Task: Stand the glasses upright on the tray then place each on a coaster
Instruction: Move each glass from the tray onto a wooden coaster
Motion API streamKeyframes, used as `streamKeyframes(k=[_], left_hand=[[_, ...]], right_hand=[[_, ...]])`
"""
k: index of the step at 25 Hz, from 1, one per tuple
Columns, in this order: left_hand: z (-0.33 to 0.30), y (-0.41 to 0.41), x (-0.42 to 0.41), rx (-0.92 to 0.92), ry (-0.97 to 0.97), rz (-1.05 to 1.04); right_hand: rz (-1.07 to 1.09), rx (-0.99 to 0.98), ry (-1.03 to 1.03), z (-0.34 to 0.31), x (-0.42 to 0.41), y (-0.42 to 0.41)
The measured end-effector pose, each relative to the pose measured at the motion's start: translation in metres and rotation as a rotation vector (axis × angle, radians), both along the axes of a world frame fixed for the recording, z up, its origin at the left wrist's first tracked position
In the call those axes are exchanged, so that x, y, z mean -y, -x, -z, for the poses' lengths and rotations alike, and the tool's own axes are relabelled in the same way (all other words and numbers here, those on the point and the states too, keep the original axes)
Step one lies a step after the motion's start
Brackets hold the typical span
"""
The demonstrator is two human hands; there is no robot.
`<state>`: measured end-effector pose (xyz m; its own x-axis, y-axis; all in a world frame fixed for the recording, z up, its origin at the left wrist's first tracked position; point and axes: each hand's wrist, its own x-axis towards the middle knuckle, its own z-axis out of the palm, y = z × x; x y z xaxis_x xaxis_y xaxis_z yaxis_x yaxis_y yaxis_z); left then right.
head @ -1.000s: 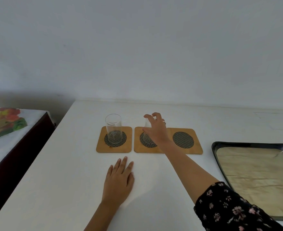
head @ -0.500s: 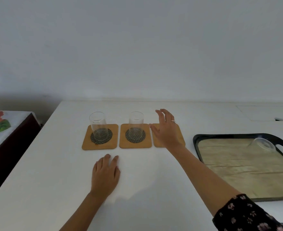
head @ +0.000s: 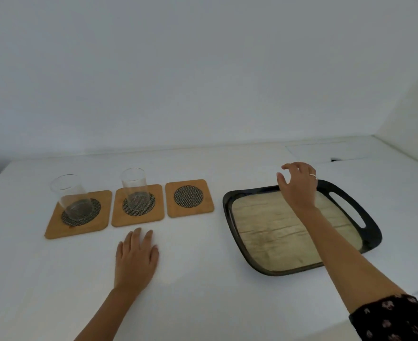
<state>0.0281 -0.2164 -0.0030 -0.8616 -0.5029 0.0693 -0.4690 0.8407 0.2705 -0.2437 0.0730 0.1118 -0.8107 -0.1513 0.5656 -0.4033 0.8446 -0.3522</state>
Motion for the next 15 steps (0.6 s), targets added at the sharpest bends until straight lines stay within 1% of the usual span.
streamKeyframes(k=[1,3,5,6,8,10,13,15], left_hand=[[0.002,0.000,0.000,-0.010,-0.005,-0.004],[0.004,0.000,0.001,-0.028,-0.008,-0.013],[0.005,0.000,0.001,-0.051,-0.011,-0.019],[0.005,0.000,0.000,-0.063,-0.015,-0.021],[0.005,-0.001,-0.001,-0.074,-0.021,-0.019],[0.005,-0.001,-0.001,-0.082,-0.027,-0.019],[0.004,-0.001,-0.001,-0.083,-0.042,-0.031],[0.003,-0.001,-0.002,-0.076,-0.044,-0.032]], right_hand=[[0.058,0.059,-0.008,0.001,-0.017,0.005],[0.143,0.258,-0.058,0.006,-0.045,0.013],[0.090,0.506,-0.057,0.014,-0.062,0.014],[0.037,0.578,-0.022,0.018,-0.067,0.014],[-0.023,0.596,0.061,0.026,-0.069,0.011],[-0.007,0.549,0.119,0.031,-0.067,0.010],[0.027,0.509,0.128,0.035,-0.063,0.012],[0.011,0.494,0.147,0.031,-0.055,0.014]])
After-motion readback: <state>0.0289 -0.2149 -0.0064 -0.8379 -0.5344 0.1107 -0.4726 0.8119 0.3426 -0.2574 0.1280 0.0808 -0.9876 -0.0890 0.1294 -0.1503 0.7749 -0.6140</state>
